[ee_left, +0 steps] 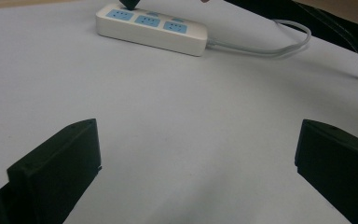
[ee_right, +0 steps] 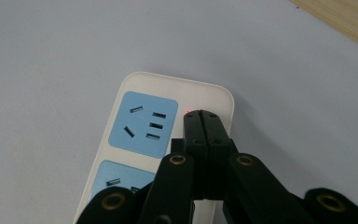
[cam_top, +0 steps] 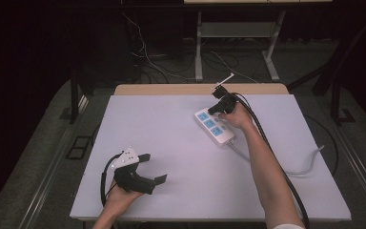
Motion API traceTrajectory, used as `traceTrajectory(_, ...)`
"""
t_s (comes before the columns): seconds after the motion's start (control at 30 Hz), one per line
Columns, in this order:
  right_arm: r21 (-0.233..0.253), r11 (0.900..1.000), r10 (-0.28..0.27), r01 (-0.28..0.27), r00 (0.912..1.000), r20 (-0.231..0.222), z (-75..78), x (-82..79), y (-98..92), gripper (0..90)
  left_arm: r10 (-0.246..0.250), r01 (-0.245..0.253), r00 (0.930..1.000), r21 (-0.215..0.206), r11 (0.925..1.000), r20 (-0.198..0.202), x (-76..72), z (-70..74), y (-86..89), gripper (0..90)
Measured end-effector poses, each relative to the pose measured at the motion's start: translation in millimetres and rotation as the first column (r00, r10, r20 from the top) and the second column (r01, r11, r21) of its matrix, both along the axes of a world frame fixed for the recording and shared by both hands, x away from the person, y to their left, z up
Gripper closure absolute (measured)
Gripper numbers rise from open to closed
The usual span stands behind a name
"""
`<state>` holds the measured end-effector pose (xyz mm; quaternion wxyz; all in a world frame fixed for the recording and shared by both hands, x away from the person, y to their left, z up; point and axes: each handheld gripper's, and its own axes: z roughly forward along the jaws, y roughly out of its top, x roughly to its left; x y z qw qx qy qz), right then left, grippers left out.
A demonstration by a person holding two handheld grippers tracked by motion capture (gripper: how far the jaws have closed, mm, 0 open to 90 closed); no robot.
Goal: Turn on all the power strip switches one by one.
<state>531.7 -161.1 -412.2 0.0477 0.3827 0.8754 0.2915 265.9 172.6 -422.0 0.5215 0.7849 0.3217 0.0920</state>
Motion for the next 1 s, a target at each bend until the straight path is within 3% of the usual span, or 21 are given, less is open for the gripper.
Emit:
traceTrajectory(0.3, 0.022, 1.0, -0.018, 0.018, 0.9998, 0.002, 2.0, -0.4, -2.8, 90.0, 0.001, -0.001, 1.0, 0.002, 1.0, -0.006, 1.6, -1.4, 0.0, 0.0)
traceTrajectory(0.47, 0.067, 0.997, -0.029, 0.028, 0.9993, 0.022, 7.9, -2.6, -5.7, 90.0, 0.001, -0.001, 1.0, 0.002, 1.0, -0.006, 1.4, -1.5, -0.7, 0.0)
traceTrajectory(0.57, 0.066, 0.998, -0.019, 0.016, 0.9991, 0.038, 12.6, -5.6, -6.2, 90.0, 0.002, -0.002, 1.0, 0.001, 1.0, -0.006, 1.4, -1.4, -0.5, 0.0)
traceTrajectory(0.83, 0.08, 0.997, 0.004, -0.01, 0.9968, 0.08, 24.6, -22.0, -9.7, 90.0, -0.004, 0.004, 1.0, 0.007, 1.0, -0.006, 0.6, -1.4, -2.2, 0.0)
traceTrajectory(1.0, 0.124, 0.992, -0.005, -0.006, 0.9959, 0.09, 27.5, -36.5, -18.7, 90.0, -0.007, 0.007, 1.0, 0.009, 0.9999, -0.005, 0.2, -1.7, -3.4, 0.0)
